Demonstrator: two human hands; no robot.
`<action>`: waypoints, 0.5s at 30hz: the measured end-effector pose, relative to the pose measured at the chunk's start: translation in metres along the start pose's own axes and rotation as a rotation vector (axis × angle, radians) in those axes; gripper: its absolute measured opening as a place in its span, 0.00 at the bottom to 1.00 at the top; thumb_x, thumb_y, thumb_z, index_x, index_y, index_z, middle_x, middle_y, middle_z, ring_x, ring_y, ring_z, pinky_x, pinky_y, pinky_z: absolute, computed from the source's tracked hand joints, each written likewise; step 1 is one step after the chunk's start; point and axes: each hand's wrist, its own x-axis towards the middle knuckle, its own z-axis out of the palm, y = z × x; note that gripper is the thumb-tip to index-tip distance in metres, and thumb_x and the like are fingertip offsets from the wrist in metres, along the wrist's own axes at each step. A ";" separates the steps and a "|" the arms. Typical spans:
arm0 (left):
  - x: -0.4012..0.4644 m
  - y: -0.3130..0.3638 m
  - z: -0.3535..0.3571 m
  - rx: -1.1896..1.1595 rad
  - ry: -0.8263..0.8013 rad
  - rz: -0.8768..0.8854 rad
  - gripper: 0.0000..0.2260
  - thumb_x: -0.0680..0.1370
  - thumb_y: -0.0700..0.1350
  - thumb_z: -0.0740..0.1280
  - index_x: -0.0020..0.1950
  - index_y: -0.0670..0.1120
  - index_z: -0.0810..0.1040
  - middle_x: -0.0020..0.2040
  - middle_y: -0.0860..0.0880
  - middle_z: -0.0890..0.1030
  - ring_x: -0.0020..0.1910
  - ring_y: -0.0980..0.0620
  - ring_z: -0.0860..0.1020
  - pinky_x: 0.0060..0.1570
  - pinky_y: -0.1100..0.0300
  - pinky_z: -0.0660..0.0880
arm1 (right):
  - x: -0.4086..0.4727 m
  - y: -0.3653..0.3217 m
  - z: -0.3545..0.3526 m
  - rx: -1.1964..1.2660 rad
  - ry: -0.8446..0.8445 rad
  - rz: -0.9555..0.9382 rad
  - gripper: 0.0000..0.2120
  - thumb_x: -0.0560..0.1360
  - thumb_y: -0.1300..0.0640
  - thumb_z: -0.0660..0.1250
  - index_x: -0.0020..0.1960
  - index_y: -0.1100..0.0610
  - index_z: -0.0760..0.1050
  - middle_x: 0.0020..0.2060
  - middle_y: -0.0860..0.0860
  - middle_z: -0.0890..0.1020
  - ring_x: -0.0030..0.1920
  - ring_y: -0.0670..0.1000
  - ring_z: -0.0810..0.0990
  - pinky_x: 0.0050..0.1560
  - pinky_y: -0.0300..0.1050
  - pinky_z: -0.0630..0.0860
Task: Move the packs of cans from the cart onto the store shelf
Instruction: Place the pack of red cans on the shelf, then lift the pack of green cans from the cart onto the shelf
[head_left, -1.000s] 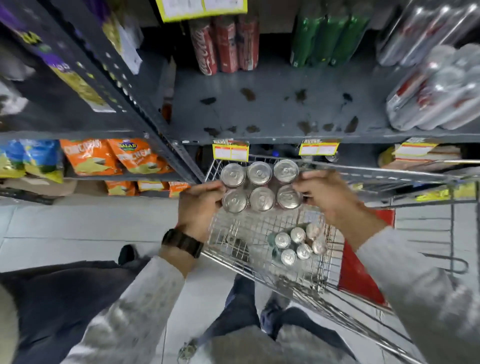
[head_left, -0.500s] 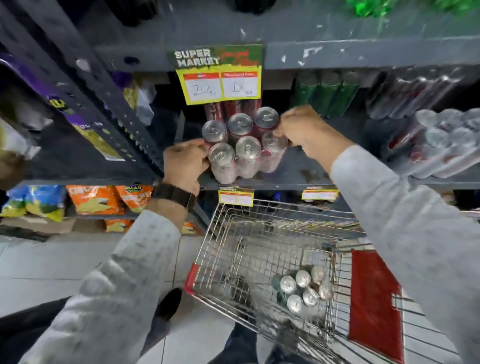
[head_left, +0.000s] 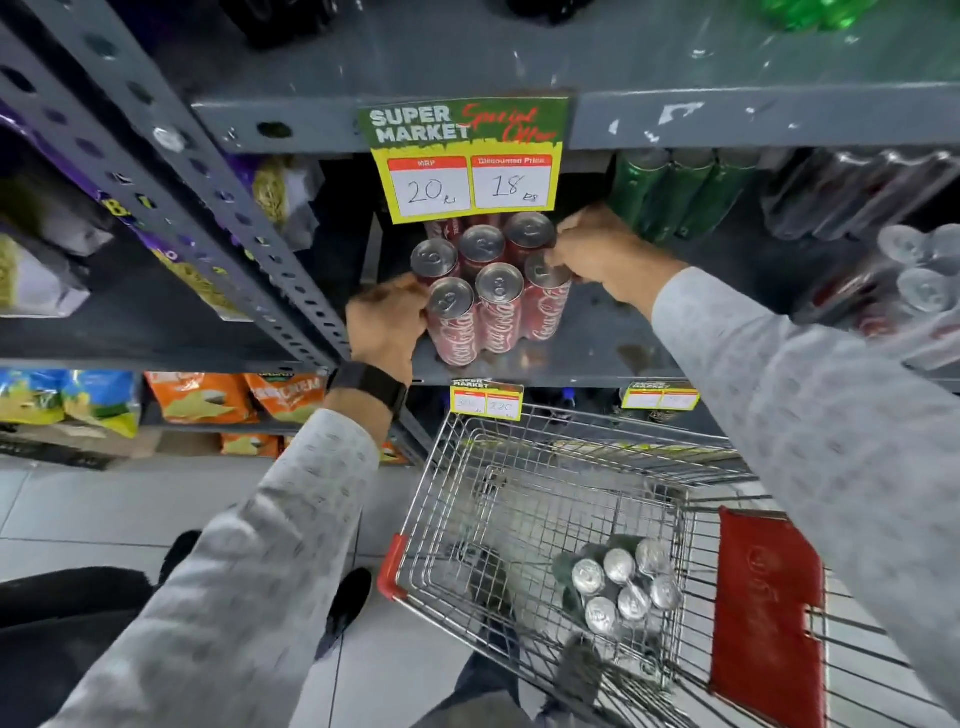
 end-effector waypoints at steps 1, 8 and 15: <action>-0.004 -0.004 -0.002 0.008 0.027 0.029 0.15 0.79 0.34 0.66 0.66 0.34 0.81 0.54 0.42 0.84 0.54 0.47 0.79 0.61 0.52 0.77 | -0.006 0.006 -0.002 0.010 0.010 -0.010 0.13 0.72 0.61 0.73 0.56 0.60 0.82 0.52 0.57 0.85 0.54 0.57 0.83 0.55 0.48 0.80; -0.075 -0.095 -0.011 -0.006 0.203 0.044 0.14 0.78 0.33 0.66 0.54 0.50 0.85 0.60 0.44 0.86 0.65 0.45 0.81 0.71 0.50 0.74 | -0.098 0.120 -0.007 0.105 0.122 -0.210 0.18 0.76 0.60 0.69 0.66 0.53 0.80 0.48 0.45 0.86 0.47 0.33 0.81 0.59 0.32 0.76; -0.113 -0.239 0.021 0.151 -0.172 -0.445 0.10 0.83 0.33 0.62 0.46 0.44 0.79 0.49 0.40 0.76 0.37 0.49 0.77 0.38 0.62 0.75 | -0.161 0.286 0.015 -0.011 -0.026 0.114 0.15 0.76 0.67 0.66 0.43 0.47 0.80 0.41 0.44 0.84 0.36 0.34 0.78 0.34 0.24 0.70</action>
